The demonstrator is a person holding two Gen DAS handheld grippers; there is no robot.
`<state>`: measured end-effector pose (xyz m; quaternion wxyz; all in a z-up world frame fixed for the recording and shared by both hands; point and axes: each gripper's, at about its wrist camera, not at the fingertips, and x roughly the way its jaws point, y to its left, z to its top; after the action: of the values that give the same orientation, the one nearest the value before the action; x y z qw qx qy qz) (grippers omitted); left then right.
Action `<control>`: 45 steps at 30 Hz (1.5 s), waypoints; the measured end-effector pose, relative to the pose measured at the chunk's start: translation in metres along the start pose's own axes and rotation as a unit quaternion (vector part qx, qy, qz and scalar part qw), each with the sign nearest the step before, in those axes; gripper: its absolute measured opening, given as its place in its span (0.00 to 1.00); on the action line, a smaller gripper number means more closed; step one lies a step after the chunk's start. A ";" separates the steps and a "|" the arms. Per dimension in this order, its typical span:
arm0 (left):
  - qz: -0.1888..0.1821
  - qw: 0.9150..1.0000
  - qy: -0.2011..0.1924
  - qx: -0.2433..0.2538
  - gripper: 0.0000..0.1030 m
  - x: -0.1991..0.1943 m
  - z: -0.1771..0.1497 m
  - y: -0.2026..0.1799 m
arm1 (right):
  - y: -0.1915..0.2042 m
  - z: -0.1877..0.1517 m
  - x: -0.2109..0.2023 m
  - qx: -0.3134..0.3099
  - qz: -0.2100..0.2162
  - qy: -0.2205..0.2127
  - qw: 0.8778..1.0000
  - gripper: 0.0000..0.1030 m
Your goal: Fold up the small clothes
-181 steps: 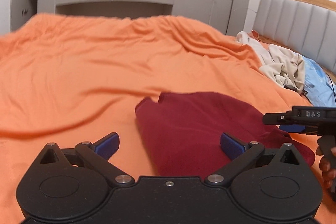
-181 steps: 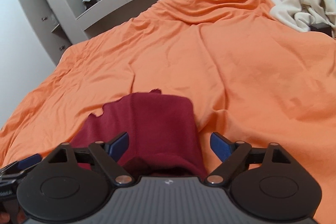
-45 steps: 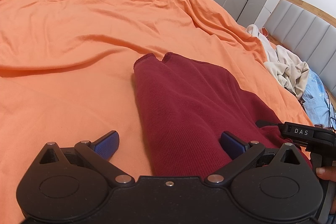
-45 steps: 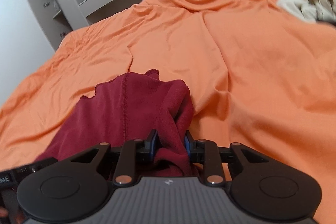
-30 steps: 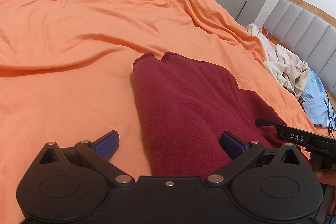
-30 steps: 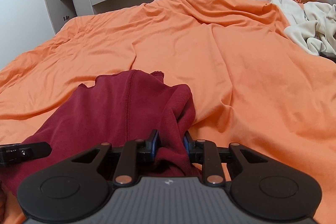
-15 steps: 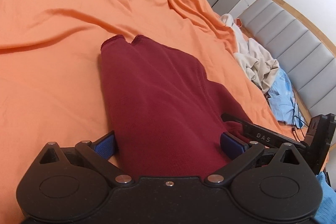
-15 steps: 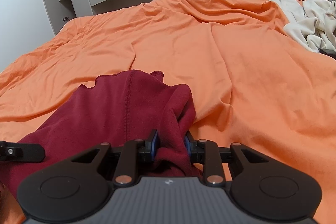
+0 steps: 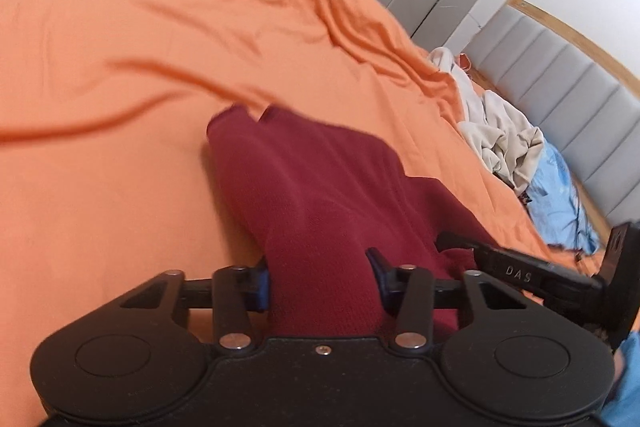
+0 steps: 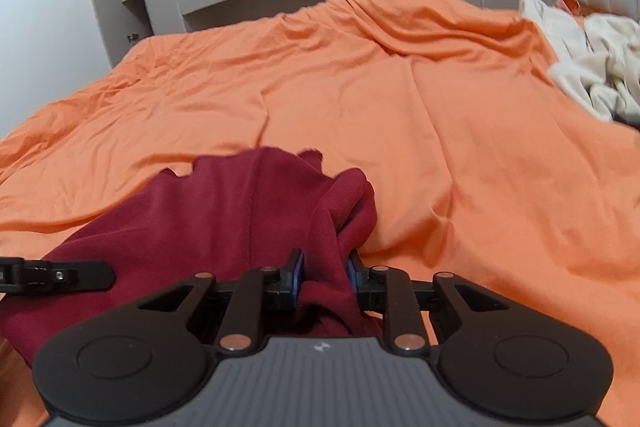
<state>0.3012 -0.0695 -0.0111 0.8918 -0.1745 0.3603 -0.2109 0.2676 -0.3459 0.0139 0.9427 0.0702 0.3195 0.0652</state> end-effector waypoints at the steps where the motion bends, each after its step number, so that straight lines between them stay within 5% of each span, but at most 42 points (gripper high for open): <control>1: 0.001 1.000 -0.006 0.007 0.41 -0.003 0.000 -0.003 | 0.004 0.002 -0.002 -0.005 0.000 -0.007 1.000 0.22; 11: 0.039 0.992 -0.093 0.077 0.36 -0.049 0.027 -0.013 | 0.058 0.019 -0.009 -0.070 0.024 -0.076 0.994 0.19; 21: 0.096 0.980 -0.152 0.087 0.36 -0.101 0.052 0.011 | 0.122 0.030 0.008 -0.115 0.054 -0.143 0.982 0.19; 31: 0.126 0.989 -0.077 0.031 0.39 -0.086 0.018 0.073 | 0.146 0.007 0.047 -0.153 0.057 -0.067 0.984 0.20; 45: 0.139 0.987 -0.082 -0.014 0.58 -0.082 0.002 0.090 | 0.132 -0.006 0.053 -0.129 0.045 -0.043 0.990 0.32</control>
<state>0.2721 0.0487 -0.0049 0.9362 -0.1523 0.3099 -0.0648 0.2956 -0.2068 0.0002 0.9529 -0.0352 0.2637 0.1456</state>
